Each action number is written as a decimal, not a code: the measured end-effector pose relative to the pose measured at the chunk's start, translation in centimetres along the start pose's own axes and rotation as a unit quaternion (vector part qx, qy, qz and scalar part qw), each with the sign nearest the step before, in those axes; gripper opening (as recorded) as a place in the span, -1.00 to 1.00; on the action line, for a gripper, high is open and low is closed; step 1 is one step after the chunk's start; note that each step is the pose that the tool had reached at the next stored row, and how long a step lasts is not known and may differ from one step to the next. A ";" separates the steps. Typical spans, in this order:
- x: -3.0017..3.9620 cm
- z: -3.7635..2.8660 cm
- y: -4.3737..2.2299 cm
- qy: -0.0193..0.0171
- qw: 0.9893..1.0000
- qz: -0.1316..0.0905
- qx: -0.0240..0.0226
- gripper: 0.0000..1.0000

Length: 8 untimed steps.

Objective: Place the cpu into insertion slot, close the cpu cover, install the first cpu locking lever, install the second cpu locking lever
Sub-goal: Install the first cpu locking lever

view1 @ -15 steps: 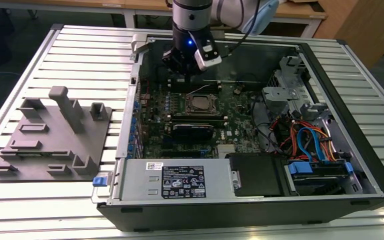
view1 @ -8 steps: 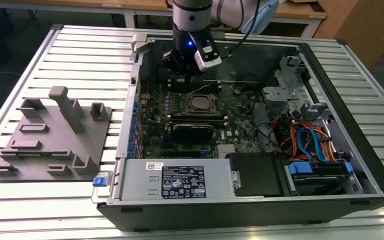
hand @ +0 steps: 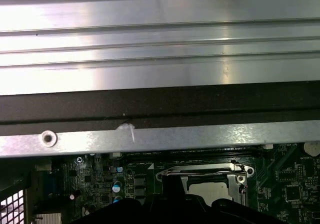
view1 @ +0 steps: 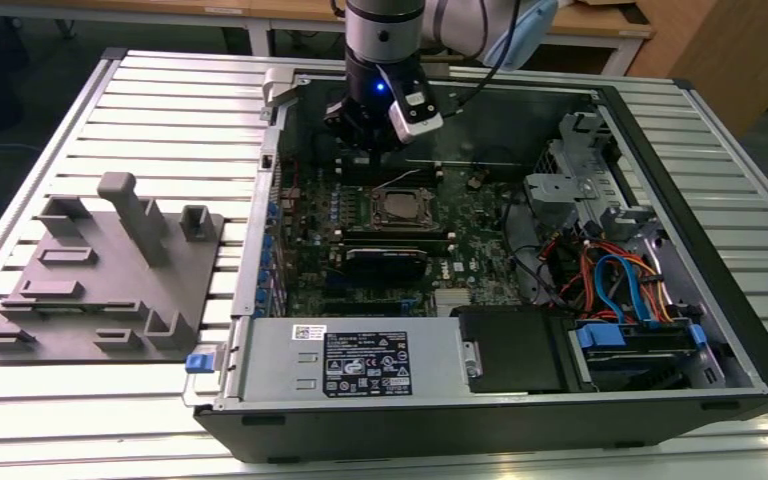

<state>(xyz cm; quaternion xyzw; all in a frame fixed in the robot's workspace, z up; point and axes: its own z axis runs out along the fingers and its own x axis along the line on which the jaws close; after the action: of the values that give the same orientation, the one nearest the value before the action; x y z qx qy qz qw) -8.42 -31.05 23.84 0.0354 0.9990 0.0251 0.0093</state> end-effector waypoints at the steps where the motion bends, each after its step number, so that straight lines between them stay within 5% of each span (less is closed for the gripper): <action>1: 0.00 0.00 0.00 0.000 1.000 0.000 0.000 -0.80; 3: 0.00 0.01 -0.01 0.000 1.000 0.000 -0.001 -0.80; 6: -0.02 0.08 -0.27 0.001 1.000 0.000 -0.016 -0.80; 8: -0.03 0.14 -0.36 0.001 1.000 0.000 -0.017 -0.80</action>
<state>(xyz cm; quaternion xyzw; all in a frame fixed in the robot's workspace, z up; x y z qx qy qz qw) -8.42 -31.41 23.68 0.0356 0.9984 0.0421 0.0089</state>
